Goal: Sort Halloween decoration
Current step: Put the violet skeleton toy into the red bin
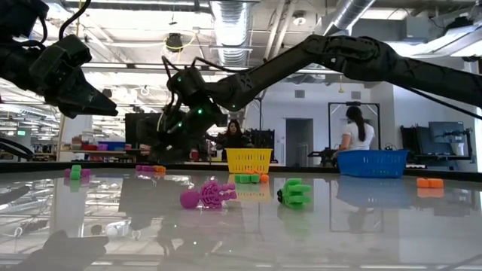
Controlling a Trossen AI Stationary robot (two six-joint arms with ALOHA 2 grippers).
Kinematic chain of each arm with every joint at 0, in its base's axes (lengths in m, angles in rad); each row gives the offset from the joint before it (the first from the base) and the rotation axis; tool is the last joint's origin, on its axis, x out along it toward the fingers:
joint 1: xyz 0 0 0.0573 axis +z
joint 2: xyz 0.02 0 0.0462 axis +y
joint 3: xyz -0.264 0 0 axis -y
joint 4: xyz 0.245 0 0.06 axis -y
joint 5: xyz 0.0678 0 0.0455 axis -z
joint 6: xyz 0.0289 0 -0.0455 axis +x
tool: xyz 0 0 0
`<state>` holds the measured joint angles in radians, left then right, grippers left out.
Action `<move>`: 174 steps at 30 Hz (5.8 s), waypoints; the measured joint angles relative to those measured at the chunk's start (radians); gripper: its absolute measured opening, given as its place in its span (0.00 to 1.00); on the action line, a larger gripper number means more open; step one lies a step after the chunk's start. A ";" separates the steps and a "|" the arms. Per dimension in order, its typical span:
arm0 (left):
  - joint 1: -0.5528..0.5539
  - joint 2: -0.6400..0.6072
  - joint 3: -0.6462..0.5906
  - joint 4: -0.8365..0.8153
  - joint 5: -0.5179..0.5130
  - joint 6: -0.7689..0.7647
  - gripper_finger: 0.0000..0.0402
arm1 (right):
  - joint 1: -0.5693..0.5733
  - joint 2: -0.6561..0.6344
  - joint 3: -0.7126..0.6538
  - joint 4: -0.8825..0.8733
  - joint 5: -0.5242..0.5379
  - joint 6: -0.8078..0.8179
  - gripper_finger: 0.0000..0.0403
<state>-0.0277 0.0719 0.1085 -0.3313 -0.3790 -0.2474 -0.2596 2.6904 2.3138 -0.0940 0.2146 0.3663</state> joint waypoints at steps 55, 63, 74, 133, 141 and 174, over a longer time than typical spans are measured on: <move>0.000 0.000 0.000 0.000 0.000 0.000 0.42 | 0.012 0.049 0.000 0.100 0.079 -0.049 0.26; 0.000 0.000 0.000 0.000 0.000 0.000 0.42 | 0.000 0.046 0.002 0.048 0.055 -0.015 0.19; 0.000 0.000 0.000 0.000 0.000 0.000 0.42 | 0.048 -0.023 0.020 -0.186 -0.040 -0.102 0.18; 0.000 0.000 0.000 0.000 0.000 0.000 0.42 | 0.034 0.011 0.034 -0.020 0.000 -0.131 0.13; 0.000 0.000 0.000 0.000 0.000 0.000 0.42 | 0.007 0.029 0.035 0.111 -0.056 -0.124 0.07; 0.000 0.000 0.000 0.000 -0.001 0.000 0.42 | 0.029 -0.080 0.033 -0.423 -0.094 -0.081 0.07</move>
<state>-0.0277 0.0718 0.1085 -0.3317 -0.3798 -0.2474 -0.2311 2.6100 2.3470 -0.5169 0.1208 0.2853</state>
